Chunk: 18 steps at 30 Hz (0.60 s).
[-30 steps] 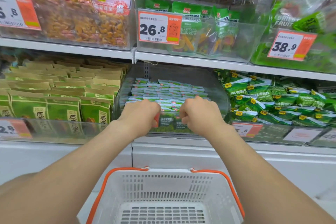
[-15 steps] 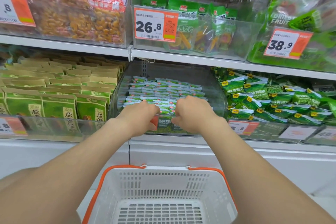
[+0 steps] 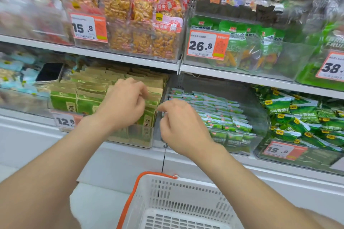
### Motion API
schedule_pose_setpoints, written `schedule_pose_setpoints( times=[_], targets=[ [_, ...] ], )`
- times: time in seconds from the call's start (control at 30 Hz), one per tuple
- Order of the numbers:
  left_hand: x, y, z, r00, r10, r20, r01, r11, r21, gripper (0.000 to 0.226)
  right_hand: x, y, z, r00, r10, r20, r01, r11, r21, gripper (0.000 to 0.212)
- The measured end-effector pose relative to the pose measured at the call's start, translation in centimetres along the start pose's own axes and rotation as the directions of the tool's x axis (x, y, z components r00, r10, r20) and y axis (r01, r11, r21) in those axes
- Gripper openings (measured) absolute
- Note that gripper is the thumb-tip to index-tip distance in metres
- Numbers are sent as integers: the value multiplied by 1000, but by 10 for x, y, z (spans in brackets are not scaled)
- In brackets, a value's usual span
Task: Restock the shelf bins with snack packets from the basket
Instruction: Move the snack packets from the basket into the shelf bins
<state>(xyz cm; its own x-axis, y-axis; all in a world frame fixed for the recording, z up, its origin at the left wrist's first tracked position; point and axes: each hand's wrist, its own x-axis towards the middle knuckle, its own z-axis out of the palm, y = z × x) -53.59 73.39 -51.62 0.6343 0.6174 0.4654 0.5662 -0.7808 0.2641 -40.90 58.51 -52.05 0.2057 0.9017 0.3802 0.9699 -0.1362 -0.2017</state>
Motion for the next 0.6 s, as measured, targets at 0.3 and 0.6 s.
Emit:
schedule_pose_setpoints(
  times=[0.3, 0.6],
  targets=[
    [-4, -81, 0, 965, -173, 198, 136, 973, 185, 70, 93, -42, 54, 996, 25, 87, -11, 987, -163, 78],
    [34, -88, 13, 920, -222, 323, 120, 944, 307, 65, 152, -13, 73, 918, 266, 296, -210, 955, -208, 83]
  ],
)
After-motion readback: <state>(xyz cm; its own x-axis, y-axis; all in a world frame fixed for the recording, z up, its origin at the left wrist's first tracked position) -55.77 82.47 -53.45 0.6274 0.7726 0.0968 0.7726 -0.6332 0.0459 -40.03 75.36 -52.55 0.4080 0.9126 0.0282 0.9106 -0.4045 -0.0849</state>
